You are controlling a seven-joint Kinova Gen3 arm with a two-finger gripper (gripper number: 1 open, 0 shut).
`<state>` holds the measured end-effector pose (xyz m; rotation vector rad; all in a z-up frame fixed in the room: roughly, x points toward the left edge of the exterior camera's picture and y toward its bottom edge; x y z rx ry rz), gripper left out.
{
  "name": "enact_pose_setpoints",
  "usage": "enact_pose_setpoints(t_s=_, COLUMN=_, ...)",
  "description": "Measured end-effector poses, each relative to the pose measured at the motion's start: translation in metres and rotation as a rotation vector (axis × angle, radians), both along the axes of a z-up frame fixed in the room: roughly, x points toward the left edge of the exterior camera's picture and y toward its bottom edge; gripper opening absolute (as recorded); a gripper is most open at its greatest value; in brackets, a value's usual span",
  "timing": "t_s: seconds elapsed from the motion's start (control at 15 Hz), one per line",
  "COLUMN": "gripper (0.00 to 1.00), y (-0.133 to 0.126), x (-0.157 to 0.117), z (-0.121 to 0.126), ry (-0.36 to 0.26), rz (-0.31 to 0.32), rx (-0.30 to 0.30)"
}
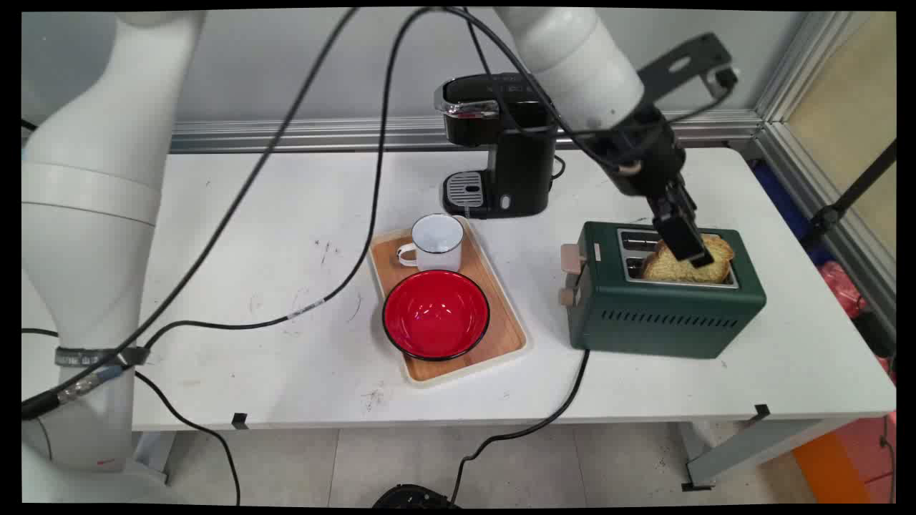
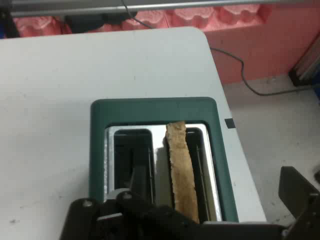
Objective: Press the toaster switch
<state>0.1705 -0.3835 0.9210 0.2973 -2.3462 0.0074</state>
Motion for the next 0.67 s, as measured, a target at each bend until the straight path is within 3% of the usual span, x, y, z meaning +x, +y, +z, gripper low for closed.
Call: enact_pose_setpoints(t_s=0.67, gripper=1.00, y=0.037, x=0.102, z=0.048, ry=0.039, rz=0.040, rx=-0.030)
